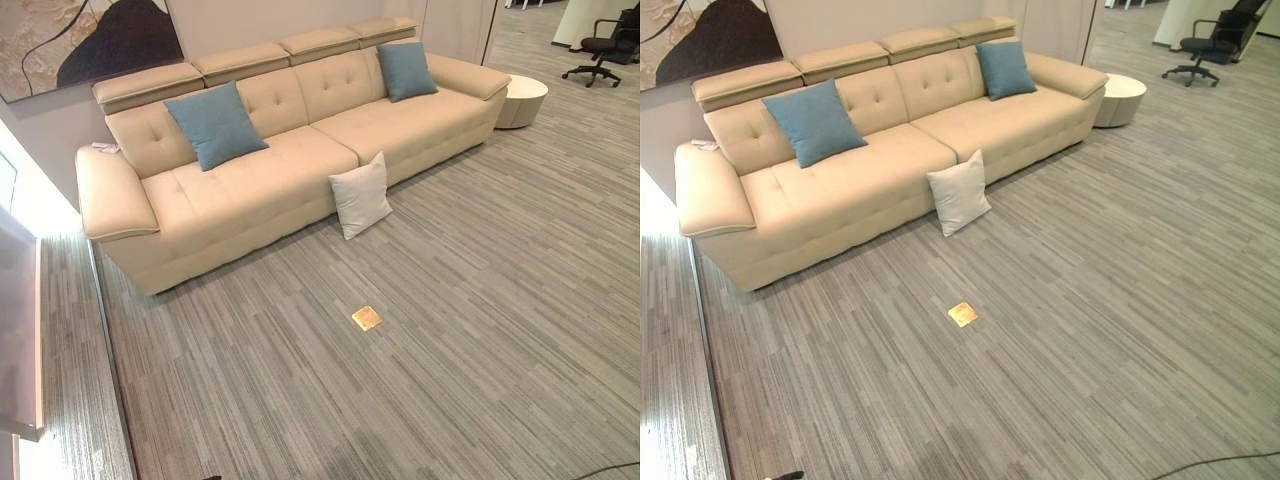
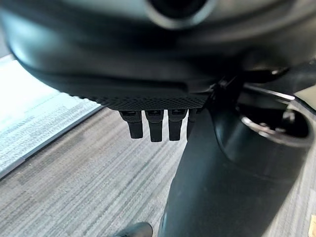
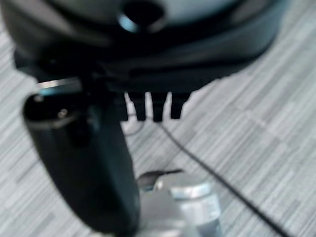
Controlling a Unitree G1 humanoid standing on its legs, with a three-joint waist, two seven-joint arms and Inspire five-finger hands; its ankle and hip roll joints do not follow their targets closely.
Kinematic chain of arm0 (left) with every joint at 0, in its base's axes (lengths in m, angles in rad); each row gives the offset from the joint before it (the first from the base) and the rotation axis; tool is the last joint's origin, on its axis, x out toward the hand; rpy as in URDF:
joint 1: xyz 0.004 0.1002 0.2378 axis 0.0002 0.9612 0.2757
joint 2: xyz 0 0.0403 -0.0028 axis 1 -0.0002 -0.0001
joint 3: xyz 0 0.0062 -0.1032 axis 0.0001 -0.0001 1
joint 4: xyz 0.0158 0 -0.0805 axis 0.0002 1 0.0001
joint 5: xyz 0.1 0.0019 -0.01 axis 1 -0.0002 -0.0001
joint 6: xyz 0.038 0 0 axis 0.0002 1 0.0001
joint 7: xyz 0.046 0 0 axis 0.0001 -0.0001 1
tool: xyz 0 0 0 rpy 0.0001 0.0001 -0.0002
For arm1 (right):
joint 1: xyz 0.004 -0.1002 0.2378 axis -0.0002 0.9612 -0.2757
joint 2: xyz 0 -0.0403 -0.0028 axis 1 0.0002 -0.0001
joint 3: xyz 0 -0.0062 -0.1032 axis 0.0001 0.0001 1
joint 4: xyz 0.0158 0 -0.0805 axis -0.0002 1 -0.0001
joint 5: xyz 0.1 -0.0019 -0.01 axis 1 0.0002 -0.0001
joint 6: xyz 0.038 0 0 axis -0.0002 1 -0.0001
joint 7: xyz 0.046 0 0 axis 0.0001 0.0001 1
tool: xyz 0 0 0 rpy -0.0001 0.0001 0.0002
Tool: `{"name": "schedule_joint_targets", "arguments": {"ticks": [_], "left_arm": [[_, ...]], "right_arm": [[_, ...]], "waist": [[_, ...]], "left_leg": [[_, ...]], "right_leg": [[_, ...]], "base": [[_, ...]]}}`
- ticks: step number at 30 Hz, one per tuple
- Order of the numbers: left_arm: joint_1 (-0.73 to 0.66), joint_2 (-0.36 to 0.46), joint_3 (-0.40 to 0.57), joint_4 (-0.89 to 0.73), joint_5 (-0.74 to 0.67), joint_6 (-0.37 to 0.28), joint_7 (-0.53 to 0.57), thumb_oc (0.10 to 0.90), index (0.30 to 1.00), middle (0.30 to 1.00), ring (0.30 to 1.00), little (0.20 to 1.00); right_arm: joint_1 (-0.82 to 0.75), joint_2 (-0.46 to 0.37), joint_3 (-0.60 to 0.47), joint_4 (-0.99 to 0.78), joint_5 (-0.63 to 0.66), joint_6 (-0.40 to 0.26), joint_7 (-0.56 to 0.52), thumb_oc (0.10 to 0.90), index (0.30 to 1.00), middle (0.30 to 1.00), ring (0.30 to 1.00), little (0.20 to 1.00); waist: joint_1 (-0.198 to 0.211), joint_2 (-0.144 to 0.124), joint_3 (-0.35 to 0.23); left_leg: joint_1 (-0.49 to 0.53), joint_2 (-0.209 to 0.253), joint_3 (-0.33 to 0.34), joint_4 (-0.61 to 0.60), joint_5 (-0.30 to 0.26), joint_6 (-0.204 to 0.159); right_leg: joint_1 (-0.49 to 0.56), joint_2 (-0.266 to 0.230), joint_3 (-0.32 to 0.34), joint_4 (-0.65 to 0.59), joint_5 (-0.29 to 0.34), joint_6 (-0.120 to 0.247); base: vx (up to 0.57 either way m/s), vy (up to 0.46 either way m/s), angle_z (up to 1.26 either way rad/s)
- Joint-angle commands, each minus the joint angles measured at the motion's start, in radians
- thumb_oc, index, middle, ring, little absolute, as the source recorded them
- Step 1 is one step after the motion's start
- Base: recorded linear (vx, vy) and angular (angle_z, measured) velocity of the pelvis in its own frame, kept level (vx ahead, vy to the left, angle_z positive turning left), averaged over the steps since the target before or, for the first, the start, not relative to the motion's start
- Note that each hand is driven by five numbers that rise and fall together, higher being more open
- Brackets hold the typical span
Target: Pick up all the scattered cushions and arrange them neatly on the sofa.
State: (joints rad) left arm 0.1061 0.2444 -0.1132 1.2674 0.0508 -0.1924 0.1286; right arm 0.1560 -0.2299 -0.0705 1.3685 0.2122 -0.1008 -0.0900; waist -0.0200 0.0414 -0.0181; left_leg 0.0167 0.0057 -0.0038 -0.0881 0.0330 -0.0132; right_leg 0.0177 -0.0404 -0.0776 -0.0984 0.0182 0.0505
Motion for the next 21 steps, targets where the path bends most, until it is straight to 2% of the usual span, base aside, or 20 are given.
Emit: {"name": "schedule_joint_targets", "arguments": {"ticks": [1, 4, 10, 15, 21], "left_arm": [[-0.058, 0.044, 0.007, -0.002, 0.063, -0.025, 0.081, 0.800, 0.900, 0.900, 0.900, 0.900], [-0.057, 0.011, 0.017, 0.020, -0.018, -0.018, 0.023, 0.800, 0.900, 0.900, 0.900, 0.900], [-0.068, -0.017, -0.014, 0.027, -0.060, 0.003, -0.049, 0.800, 0.900, 0.900, 0.900, 0.900], [-0.076, -0.019, -0.041, 0.004, -0.026, -0.007, -0.007, 0.800, 0.900, 0.900, 0.900, 0.900], [-0.087, -0.026, -0.054, -0.007, -0.035, -0.009, -0.012, 0.800, 0.900, 0.900, 0.900, 0.900]], "right_arm": [[-0.014, -0.023, 0.031, 0.023, 0.029, -0.022, 0.002, 0.800, 0.900, 0.900, 0.900, 0.900], [-0.011, -0.003, 0.049, 0.027, 0.033, -0.008, 0.022, 0.800, 0.900, 0.900, 0.900, 0.900], [-0.027, 0.004, 0.110, 0.010, -0.017, 0.014, 0.057, 0.800, 0.900, 0.900, 0.900, 0.900], [-0.046, 0.011, 0.154, -0.017, -0.054, 0.017, 0.064, 0.800, 0.900, 0.900, 0.900, 0.900], [-0.066, 0.023, 0.188, -0.054, -0.061, 0.011, 0.070, 0.800, 0.900, 0.900, 0.900, 0.900]], "waist": [[0.003, -0.045, -0.024], [0.001, -0.047, -0.026], [0.002, -0.048, -0.026], [0.010, -0.055, -0.023], [0.017, -0.059, -0.017]], "left_leg": [[-0.044, -0.022, -0.027, 0.001, -0.020, -0.038], [-0.045, -0.023, -0.027, 0.001, -0.020, -0.036], [-0.048, -0.023, -0.025, 0.001, -0.019, -0.035], [-0.047, -0.022, -0.027, 0.001, -0.021, -0.033], [-0.046, -0.021, -0.029, 0.001, -0.020, -0.035]], "right_leg": [[-0.037, -0.046, -0.063, 0.011, 0.048, 0.092], [-0.039, -0.047, -0.061, 0.011, 0.049, 0.092], [-0.040, -0.047, -0.062, 0.011, 0.046, 0.091], [-0.037, -0.049, -0.064, 0.011, 0.045, 0.090], [-0.036, -0.050, -0.069, 0.011, 0.044, 0.091]], "base": [[0.00, 0.000, 0.00], [0.00, 0.000, 0.00], [0.00, 0.000, 0.00], [0.00, 0.000, 0.00], [0.00, 0.000, 0.00]]}}
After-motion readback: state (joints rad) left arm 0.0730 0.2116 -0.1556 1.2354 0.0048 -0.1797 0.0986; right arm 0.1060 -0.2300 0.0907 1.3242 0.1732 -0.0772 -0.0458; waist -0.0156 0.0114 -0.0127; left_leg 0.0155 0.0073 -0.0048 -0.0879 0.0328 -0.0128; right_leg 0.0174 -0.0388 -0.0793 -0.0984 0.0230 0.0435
